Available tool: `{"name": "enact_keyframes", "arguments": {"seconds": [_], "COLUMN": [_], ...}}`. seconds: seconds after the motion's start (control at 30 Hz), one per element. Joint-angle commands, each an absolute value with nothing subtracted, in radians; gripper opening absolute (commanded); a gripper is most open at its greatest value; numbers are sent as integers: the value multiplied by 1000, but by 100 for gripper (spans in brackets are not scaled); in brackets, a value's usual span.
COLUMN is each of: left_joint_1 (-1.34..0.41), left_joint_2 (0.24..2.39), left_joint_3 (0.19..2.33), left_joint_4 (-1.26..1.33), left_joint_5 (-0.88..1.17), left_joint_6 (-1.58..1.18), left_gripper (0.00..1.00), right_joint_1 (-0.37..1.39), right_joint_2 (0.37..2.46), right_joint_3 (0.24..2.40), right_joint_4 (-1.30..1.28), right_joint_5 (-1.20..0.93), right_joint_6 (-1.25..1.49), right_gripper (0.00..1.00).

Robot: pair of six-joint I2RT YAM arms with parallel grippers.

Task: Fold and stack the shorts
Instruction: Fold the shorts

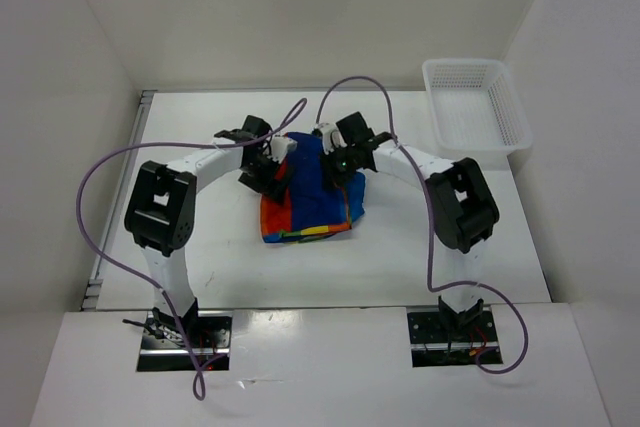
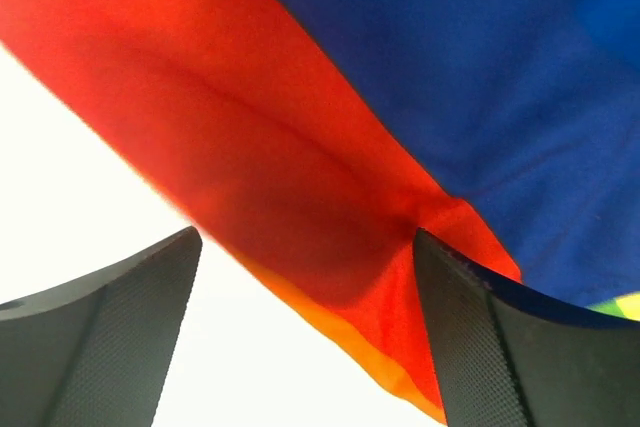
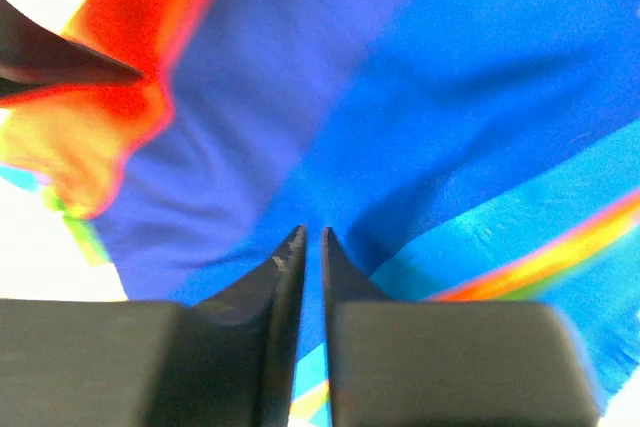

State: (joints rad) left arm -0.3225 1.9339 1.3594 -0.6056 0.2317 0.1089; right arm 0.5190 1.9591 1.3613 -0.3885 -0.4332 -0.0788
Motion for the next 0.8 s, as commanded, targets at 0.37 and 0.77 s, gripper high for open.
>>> {"name": "enact_keyframes", "arguments": {"seconds": [0.37, 0.77], "left_joint_1": [-216, 178], "left_joint_2": [1502, 1260], "left_joint_3": [1514, 1261], "left_joint_4": [-583, -565], "left_joint_5": [16, 115], "left_joint_6": [77, 25], "left_gripper": [100, 100], "right_joint_1": [223, -216], "right_joint_2": [1379, 971], "right_joint_3": [1433, 1189], "right_joint_4": [-696, -719], "right_joint_5": [-135, -74], "right_joint_6": [-308, -230], "right_gripper": [51, 90]}}
